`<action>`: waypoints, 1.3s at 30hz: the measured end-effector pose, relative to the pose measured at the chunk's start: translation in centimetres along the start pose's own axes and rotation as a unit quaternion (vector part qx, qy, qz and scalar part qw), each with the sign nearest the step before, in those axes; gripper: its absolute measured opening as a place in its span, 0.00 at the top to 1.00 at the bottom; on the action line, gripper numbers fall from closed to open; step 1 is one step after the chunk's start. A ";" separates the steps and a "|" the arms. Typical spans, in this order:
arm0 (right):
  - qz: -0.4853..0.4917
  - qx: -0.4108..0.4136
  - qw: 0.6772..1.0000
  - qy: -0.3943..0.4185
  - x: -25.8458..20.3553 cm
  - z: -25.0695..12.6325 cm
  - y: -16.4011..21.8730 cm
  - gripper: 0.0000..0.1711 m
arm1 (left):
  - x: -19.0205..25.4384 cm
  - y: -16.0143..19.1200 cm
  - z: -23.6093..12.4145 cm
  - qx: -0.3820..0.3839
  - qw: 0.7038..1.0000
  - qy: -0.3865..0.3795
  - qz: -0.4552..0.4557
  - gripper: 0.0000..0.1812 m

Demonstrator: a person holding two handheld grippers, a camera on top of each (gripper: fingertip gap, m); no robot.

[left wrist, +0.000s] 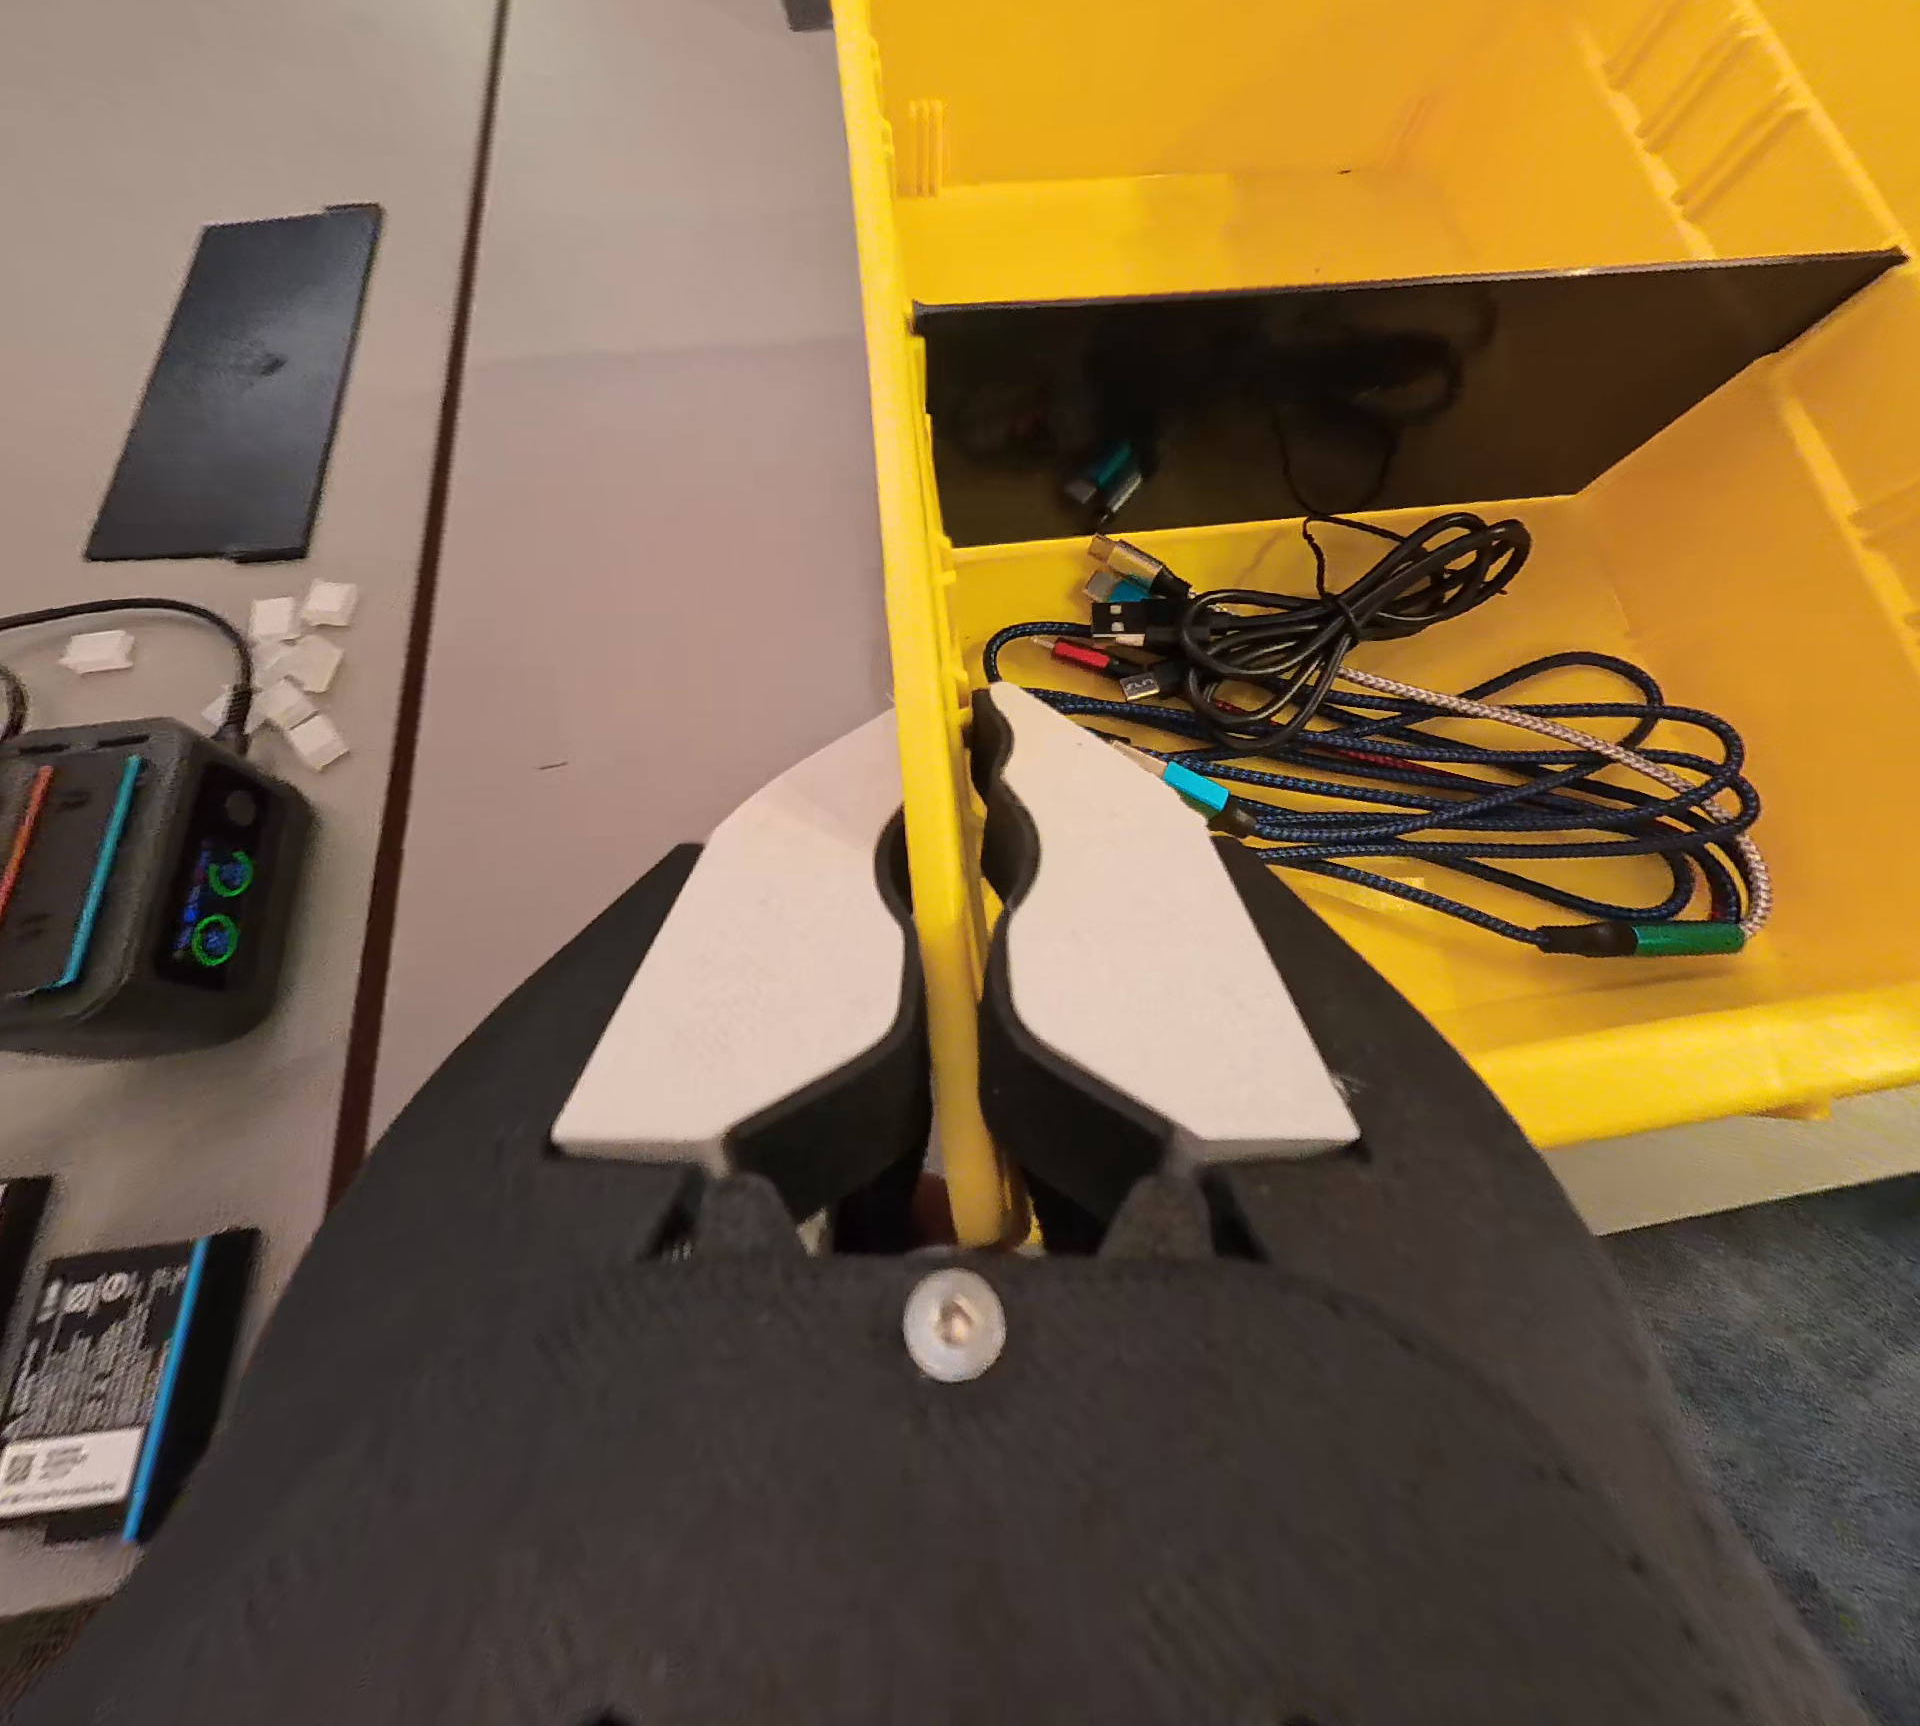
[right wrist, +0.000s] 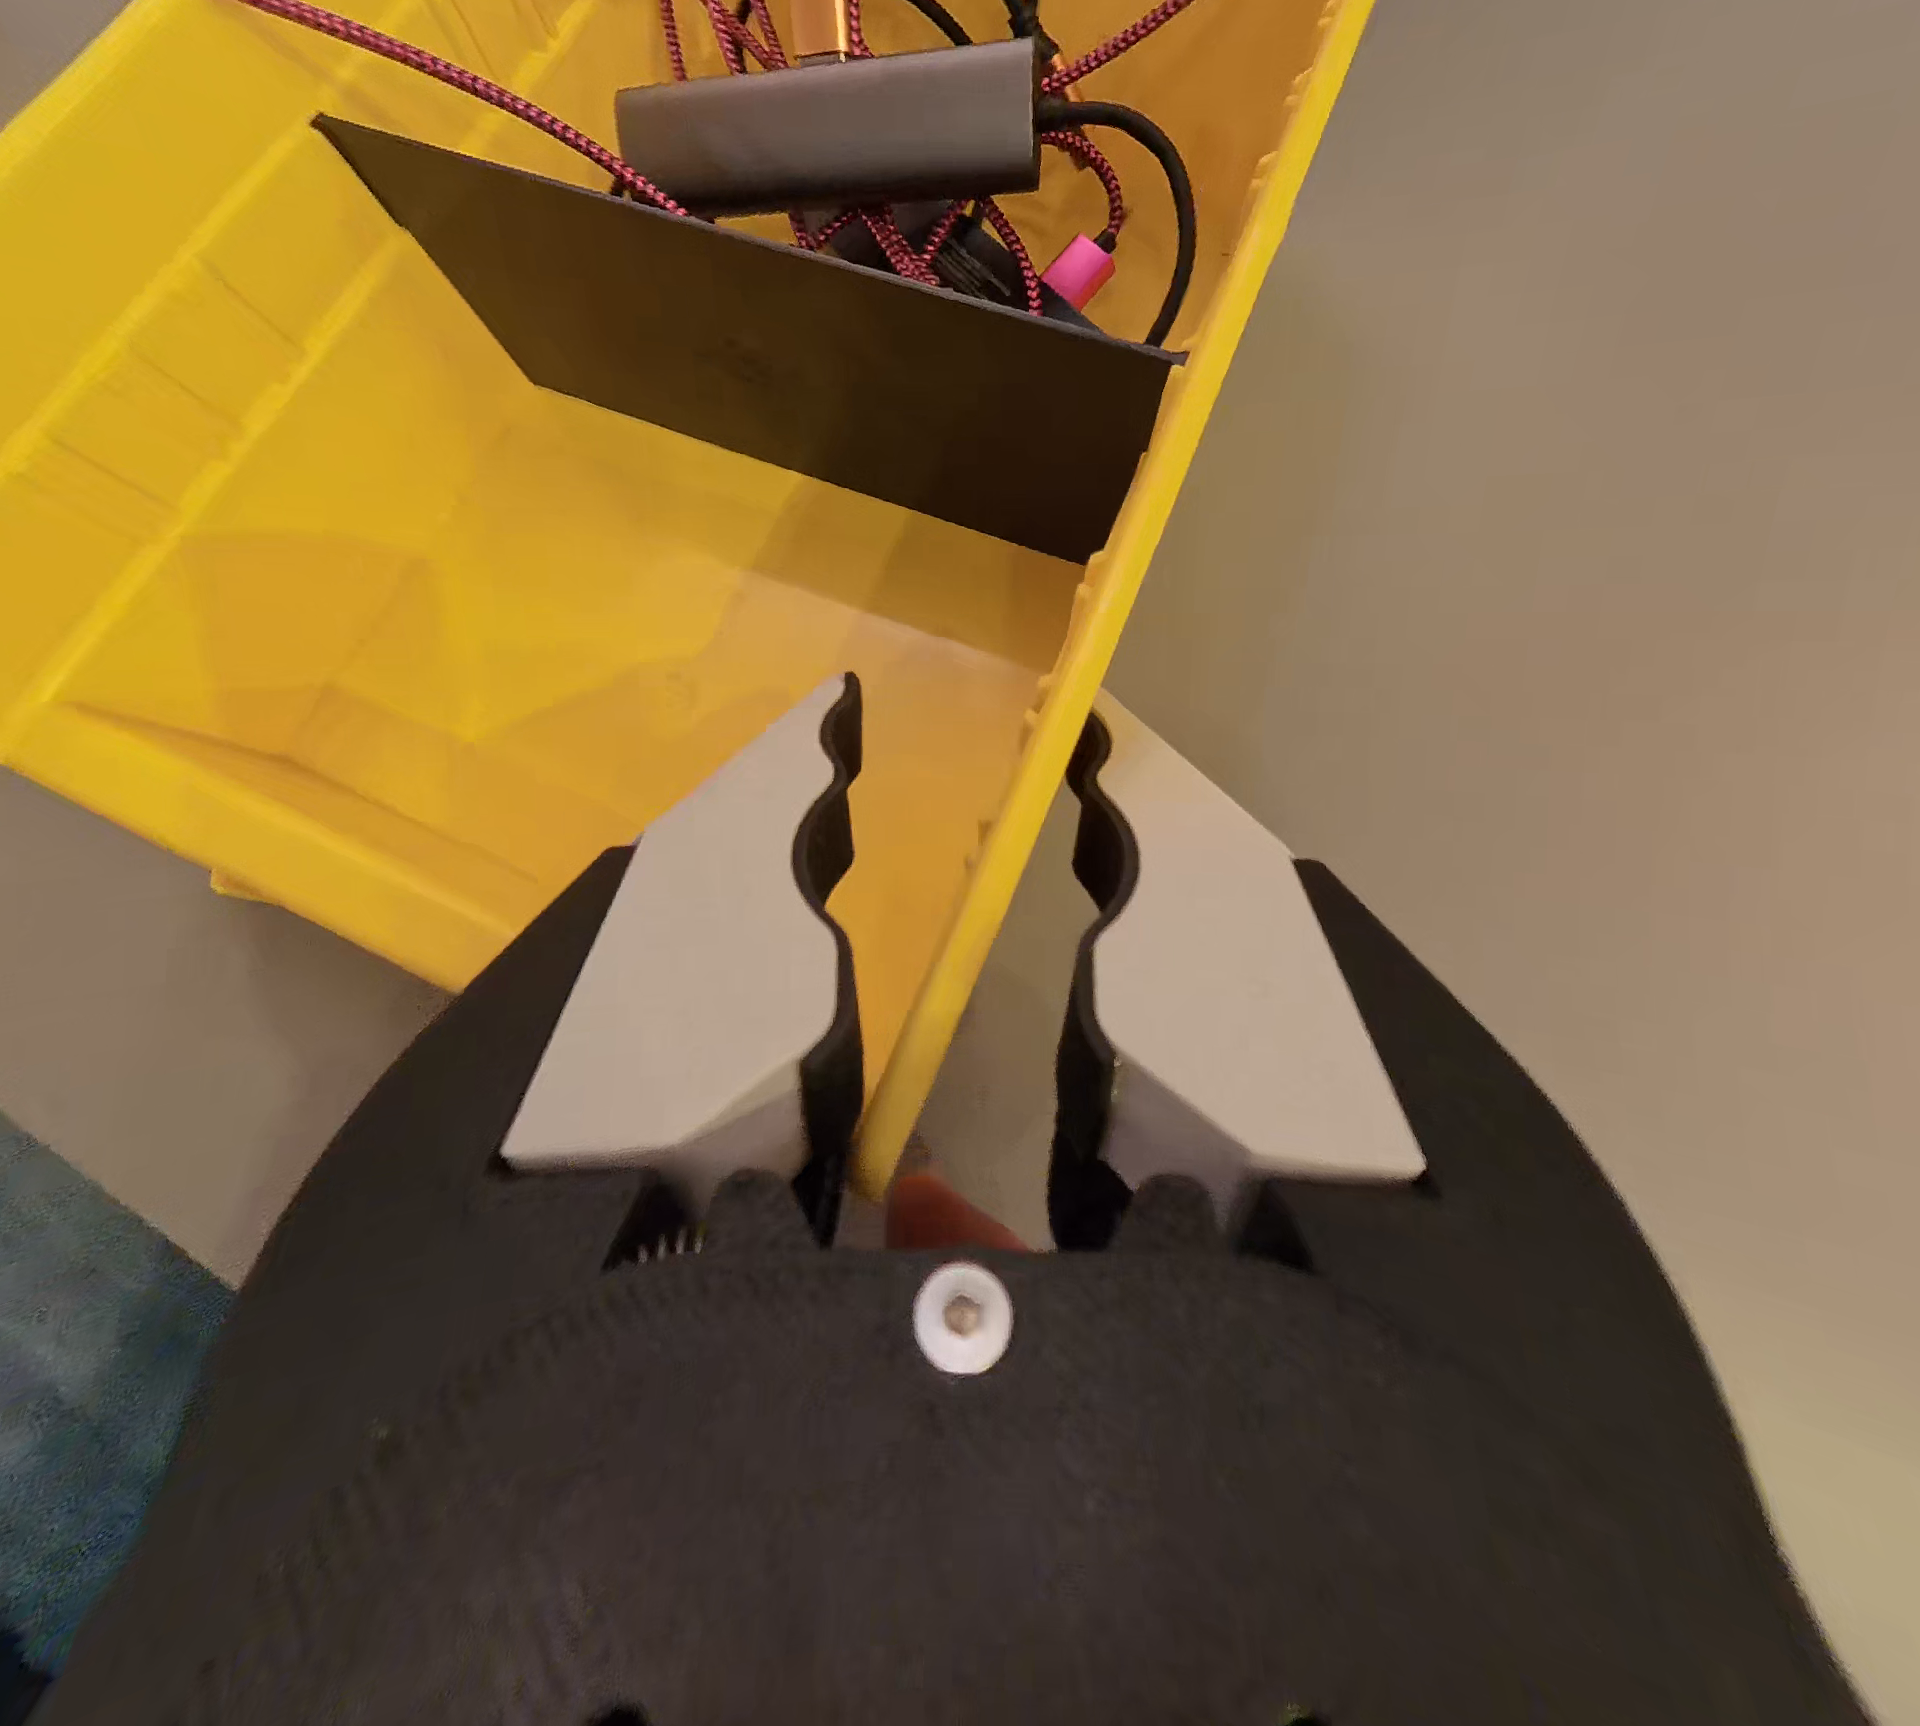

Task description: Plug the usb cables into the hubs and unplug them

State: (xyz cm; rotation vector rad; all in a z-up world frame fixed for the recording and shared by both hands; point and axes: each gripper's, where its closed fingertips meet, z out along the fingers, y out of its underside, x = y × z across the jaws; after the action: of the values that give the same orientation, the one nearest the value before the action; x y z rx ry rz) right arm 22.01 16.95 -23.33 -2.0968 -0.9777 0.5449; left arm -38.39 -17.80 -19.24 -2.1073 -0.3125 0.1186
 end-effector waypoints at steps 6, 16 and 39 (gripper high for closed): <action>-0.008 0.013 0.998 -0.055 -6.8 2.4 -1.5 0.68 | -1.6 0.1 -2.2 0.015 1.000 -0.020 -0.015 0.98; -0.036 0.020 0.994 -0.098 -15.5 5.9 -3.7 0.60 | -3.4 0.2 -5.1 0.038 0.998 -0.038 -0.036 0.98; -0.116 0.002 0.967 -0.227 -32.4 14.0 -8.0 0.45 | -5.4 0.0 -10.1 0.082 0.991 -0.055 -0.085 0.98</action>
State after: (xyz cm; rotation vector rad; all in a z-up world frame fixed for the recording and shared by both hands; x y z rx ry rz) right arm -10.66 1.31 -23.92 -1.8537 -1.4553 0.9254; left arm -41.51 -27.55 -14.16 -1.9064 -0.5293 0.1556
